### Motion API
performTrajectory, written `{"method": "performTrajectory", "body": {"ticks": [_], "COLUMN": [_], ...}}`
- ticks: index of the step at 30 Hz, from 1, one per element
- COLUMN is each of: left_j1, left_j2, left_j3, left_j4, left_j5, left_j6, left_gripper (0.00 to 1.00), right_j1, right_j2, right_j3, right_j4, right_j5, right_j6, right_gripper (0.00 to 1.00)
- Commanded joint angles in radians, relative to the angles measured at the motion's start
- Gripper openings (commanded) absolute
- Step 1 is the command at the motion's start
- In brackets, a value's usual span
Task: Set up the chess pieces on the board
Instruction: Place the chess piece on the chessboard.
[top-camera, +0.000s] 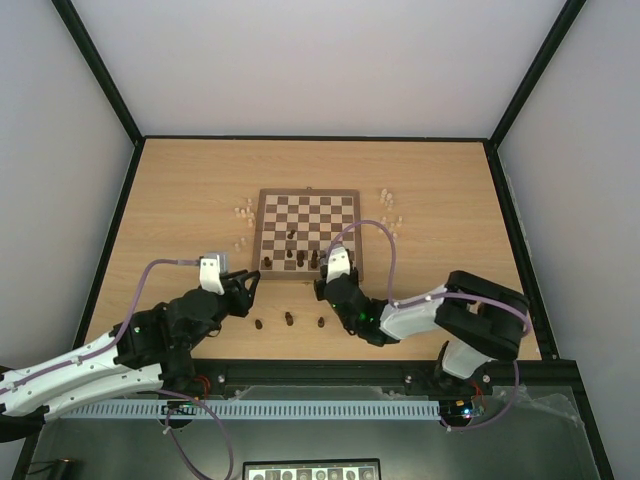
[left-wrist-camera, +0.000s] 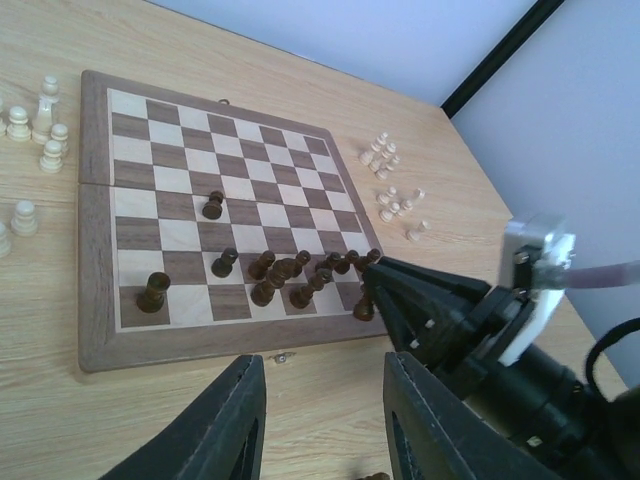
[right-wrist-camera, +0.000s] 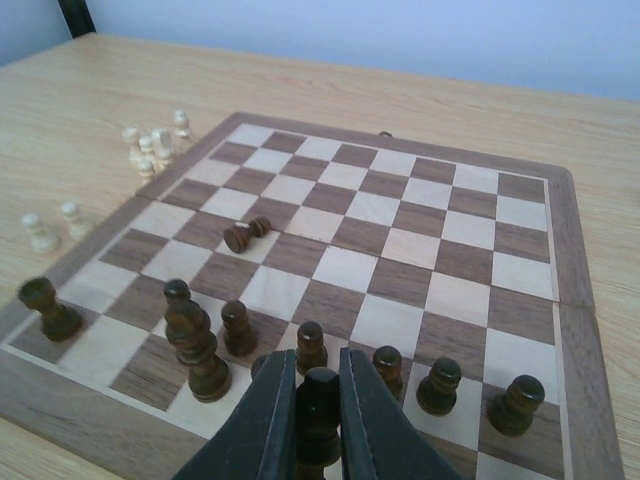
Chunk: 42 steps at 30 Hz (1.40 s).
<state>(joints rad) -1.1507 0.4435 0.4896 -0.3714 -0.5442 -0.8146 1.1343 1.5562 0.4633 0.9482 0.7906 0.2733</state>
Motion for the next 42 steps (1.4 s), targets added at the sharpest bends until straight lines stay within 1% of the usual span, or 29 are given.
{"method": "performTrajectory", "body": {"ticks": [1, 2, 8, 11, 13, 23, 42], "left_j1": [0.007, 0.008, 0.009, 0.014, 0.02, 0.049, 0.073], "left_j2": [-0.009, -0.009, 0.0, 0.011, 0.021, 0.028, 0.055], "left_j3": [-0.01, -0.012, -0.015, -0.014, -0.01, -0.008, -0.008], "left_j4": [0.036, 0.038, 0.054, 0.063, 0.063, 0.073, 0.101], "left_j5": [-0.025, -0.025, -0.025, -0.029, -0.03, -0.017, 0.012], "left_j6": [0.021, 0.023, 0.032, 0.04, 0.046, 0.063, 0.075], "left_gripper": [0.35, 0.36, 0.61, 0.7, 0.74, 0.83, 0.83], "right_j1": [-0.01, -0.011, -0.025, -0.038, -0.049, -0.075, -0.079], "right_j2": [0.086, 0.1, 0.16, 0.185, 0.193, 0.237, 0.304], "right_j3": [-0.001, -0.002, -0.001, 0.003, 0.002, -0.011, -0.006], "right_j4": [0.188, 0.207, 0.29, 0.309, 0.311, 0.341, 0.356], "right_j5": [0.058, 0.062, 0.076, 0.078, 0.07, 0.047, 0.036], "right_j6": [-0.035, -0.041, -0.074, -0.09, -0.087, -0.071, -0.043], "right_gripper": [0.07, 0.07, 0.07, 0.07, 0.07, 0.07, 0.07]}}
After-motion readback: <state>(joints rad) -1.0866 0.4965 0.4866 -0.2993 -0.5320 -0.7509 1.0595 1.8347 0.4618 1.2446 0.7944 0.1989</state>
